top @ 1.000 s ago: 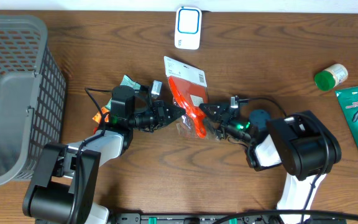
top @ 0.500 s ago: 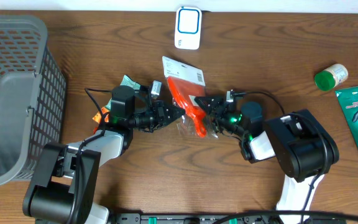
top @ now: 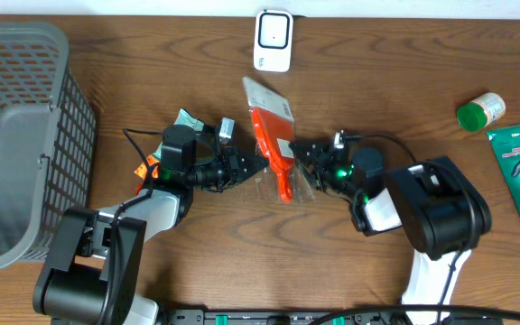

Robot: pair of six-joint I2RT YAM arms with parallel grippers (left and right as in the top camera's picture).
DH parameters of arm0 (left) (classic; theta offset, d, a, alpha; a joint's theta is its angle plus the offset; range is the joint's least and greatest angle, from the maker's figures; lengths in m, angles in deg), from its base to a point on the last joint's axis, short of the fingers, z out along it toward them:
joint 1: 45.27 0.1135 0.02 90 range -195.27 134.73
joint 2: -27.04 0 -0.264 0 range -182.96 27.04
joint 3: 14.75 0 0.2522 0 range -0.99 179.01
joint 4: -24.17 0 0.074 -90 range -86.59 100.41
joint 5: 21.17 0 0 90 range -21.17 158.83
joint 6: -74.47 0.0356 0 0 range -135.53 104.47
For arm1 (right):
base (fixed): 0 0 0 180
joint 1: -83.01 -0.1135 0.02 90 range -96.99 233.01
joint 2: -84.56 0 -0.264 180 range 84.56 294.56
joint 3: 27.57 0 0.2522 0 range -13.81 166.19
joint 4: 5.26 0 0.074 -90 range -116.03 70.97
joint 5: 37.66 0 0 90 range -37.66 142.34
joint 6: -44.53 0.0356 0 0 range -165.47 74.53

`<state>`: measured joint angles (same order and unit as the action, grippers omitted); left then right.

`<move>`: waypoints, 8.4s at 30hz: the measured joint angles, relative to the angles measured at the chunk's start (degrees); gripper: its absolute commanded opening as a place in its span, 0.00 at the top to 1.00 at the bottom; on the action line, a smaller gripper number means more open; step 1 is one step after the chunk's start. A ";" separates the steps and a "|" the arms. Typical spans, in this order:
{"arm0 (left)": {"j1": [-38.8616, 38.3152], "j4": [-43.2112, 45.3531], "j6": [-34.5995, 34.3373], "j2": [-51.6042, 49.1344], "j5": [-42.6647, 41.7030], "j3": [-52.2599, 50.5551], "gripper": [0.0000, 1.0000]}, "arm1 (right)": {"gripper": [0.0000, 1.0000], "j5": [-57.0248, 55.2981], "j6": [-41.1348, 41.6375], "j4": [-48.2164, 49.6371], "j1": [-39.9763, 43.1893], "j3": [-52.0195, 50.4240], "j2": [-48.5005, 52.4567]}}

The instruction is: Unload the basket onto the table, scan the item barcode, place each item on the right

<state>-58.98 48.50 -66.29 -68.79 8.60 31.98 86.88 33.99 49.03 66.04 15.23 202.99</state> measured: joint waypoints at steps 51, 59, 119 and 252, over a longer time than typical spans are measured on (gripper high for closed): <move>-0.02 -15.19 5.90 0.17 16.26 -0.22 0.31 | 0.01 39.80 -29.49 -30.91 22.99 7.13 -1.77; -0.02 -15.08 6.25 -1.55 19.54 -0.22 0.28 | 0.01 38.27 -36.24 -44.46 19.67 14.84 -0.79; -3.45 9.38 -2.23 -14.97 18.01 2.34 0.22 | 0.99 33.57 -41.31 -42.25 19.61 15.47 1.86; -7.82 20.74 -7.50 -19.28 19.63 0.68 0.62 | 0.07 17.18 -43.56 -63.71 19.45 -6.47 -30.97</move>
<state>-66.81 69.24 -73.79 -88.07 28.23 32.66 104.06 -9.57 -14.69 85.49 8.76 172.02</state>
